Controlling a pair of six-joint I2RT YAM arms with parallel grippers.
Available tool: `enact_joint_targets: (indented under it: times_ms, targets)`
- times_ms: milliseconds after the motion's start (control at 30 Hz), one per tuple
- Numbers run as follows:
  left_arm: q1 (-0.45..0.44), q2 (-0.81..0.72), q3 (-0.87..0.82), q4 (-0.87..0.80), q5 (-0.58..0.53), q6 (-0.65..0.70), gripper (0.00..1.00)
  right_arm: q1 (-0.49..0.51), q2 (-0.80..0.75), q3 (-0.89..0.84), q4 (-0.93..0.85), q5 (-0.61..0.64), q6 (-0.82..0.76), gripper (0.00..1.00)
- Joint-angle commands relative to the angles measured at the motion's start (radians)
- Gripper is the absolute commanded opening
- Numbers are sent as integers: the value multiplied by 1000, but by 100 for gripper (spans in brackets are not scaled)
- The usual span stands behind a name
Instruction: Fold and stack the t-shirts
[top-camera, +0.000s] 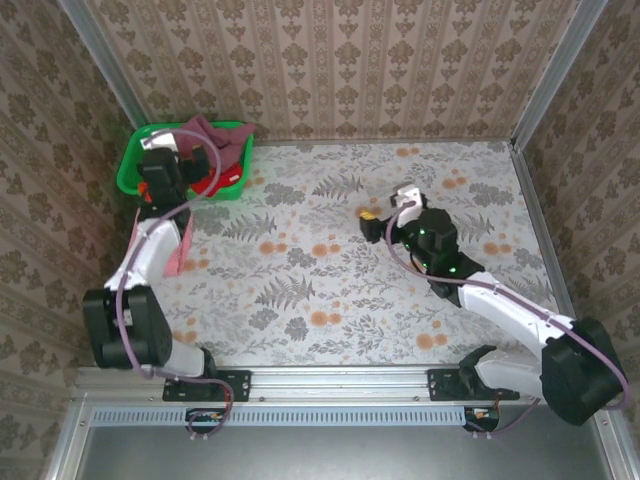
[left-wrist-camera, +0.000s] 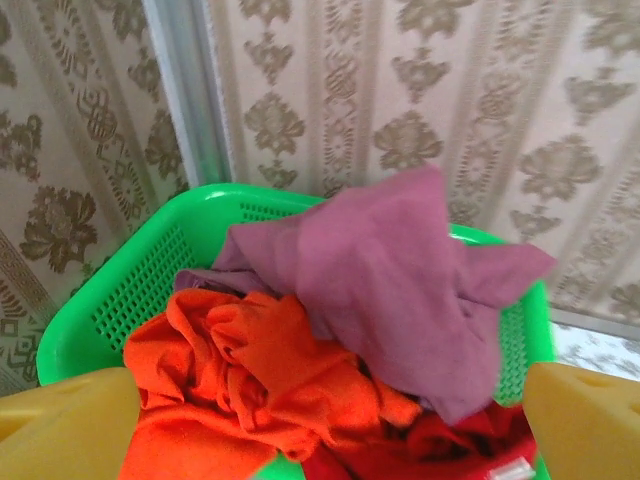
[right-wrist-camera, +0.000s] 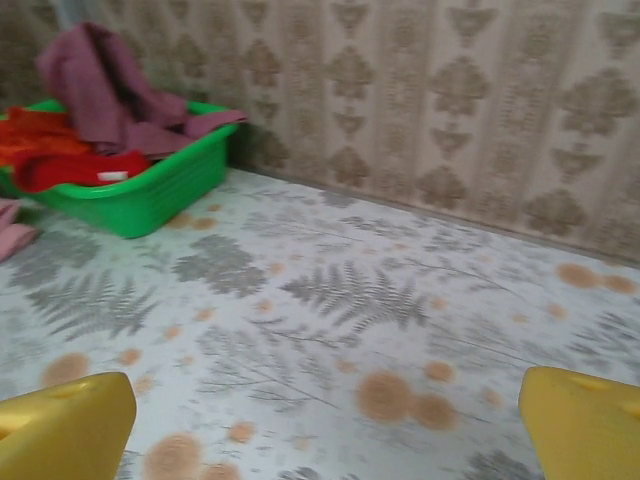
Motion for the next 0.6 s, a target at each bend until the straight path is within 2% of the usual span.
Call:
enact_joint_targets:
  times_ms: [0, 100, 300, 333, 433, 467, 533, 567]
  targets:
    - [18, 129, 154, -145, 31, -91, 100, 54, 55, 63, 0, -36, 9, 100]
    - [25, 260, 332, -266, 44, -132, 100, 92, 96, 86, 22, -42, 16, 100]
    - [22, 460, 568, -375, 130, -204, 98, 141, 139, 101, 24, -45, 30, 100]
    - [23, 487, 601, -389, 150, -211, 91, 149, 144, 100, 19, -46, 31, 100]
    - [25, 546, 672, -403, 193, -219, 61, 163, 150, 102, -2, -45, 29, 100]
    - [25, 558, 692, -407, 211, -220, 47, 164, 150, 103, -8, -43, 29, 100]
    - [24, 561, 718, -416, 250, -208, 8, 166, 145, 104, -19, -39, 28, 100]
    - [22, 548, 719, -414, 263, -200, 0, 168, 143, 104, -24, -37, 27, 100]
